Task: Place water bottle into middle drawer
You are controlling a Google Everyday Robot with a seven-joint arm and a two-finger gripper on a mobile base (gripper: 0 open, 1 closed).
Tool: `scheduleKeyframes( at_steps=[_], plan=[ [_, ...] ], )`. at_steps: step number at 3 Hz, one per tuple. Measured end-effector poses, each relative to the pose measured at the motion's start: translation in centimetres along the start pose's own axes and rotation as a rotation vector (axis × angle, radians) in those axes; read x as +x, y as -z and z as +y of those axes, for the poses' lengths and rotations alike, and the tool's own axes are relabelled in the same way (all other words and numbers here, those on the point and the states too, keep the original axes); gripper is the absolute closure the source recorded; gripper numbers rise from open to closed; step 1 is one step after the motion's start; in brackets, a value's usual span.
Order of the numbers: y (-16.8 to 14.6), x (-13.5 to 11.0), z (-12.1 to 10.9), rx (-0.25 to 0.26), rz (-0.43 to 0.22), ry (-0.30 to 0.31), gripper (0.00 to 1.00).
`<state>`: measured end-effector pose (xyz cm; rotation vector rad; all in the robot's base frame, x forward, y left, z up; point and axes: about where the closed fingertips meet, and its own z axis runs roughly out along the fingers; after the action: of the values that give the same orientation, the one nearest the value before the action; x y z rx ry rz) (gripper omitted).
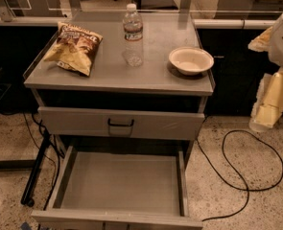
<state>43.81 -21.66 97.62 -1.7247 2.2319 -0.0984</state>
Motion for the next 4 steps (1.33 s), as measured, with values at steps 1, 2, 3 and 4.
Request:
scheduleKeyframes(
  at_steps=[1, 2, 3, 4],
  plan=[
    [0.0, 0.0, 0.0, 0.0, 0.0, 0.0, 0.0],
    [-1.9, -2.1, -1.0, -0.012, -0.125, -0.056, 0.0],
    [-5.7, -5.8, -3.1, -0.034, -0.226, -0.158, 0.0],
    [-5.9, -6.1, -3.2, -0.037, -0.232, -0.162, 0.0]
  ],
)
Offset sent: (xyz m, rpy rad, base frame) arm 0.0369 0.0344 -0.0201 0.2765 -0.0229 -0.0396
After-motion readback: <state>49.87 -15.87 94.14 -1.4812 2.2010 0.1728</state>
